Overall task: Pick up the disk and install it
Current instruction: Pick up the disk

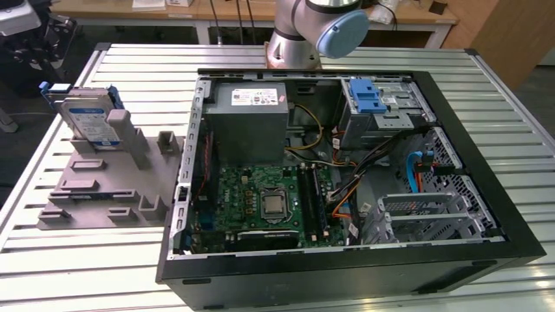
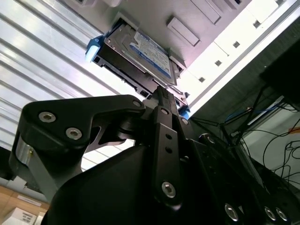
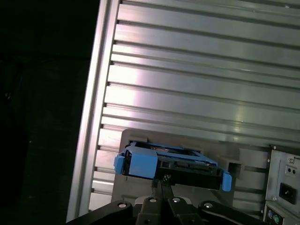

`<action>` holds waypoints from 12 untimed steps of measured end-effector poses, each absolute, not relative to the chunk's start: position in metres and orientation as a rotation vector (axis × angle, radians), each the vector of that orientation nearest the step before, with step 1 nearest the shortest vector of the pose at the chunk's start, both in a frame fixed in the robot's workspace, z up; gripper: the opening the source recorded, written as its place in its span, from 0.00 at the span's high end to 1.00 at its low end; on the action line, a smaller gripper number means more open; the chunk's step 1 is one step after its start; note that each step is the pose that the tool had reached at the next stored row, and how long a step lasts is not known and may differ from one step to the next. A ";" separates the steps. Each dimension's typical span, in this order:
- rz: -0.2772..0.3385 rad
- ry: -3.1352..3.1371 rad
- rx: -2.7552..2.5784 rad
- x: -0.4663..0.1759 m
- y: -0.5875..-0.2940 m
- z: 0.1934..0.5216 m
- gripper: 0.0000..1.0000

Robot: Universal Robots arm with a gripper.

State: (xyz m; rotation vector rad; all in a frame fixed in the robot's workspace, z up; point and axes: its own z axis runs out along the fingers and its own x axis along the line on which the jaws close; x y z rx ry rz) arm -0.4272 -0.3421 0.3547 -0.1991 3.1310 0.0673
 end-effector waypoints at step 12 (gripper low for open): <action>0.068 3.115 -0.394 -0.427 -0.342 0.355 0.89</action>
